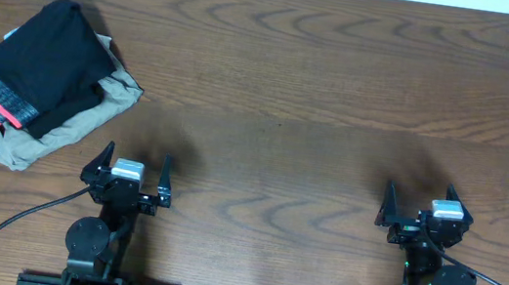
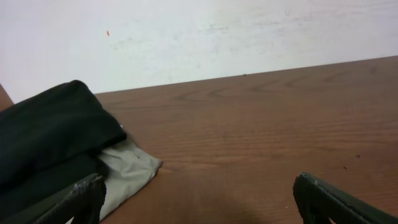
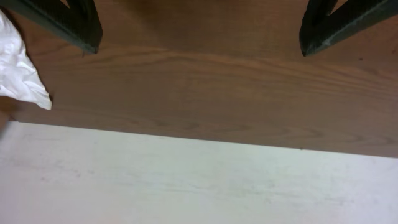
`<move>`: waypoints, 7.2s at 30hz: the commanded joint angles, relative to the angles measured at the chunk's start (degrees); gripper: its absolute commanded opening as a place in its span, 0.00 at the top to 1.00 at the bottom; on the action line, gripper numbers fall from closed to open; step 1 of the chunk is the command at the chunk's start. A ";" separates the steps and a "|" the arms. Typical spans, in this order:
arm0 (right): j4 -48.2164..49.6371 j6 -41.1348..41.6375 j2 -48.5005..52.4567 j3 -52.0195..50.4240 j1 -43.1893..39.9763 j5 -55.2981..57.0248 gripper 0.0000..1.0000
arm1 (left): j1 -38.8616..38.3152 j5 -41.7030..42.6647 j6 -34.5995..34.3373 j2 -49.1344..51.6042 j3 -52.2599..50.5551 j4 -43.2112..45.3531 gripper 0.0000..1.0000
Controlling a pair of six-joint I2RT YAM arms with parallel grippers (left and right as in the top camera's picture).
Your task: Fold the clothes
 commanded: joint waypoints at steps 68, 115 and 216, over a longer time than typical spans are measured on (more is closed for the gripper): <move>-9.22 8.22 2.54 5.64 -0.52 8.39 0.01 | -0.17 0.17 -15.32 -0.28 4.72 -2.27 0.02; -26.97 18.58 92.50 60.48 -51.78 5.66 0.21 | -0.17 1.73 -19.28 30.56 38.60 -29.79 0.02; -43.36 6.80 106.31 65.88 -10.29 -7.45 0.55 | -0.17 6.23 -22.25 37.16 38.58 -29.29 0.02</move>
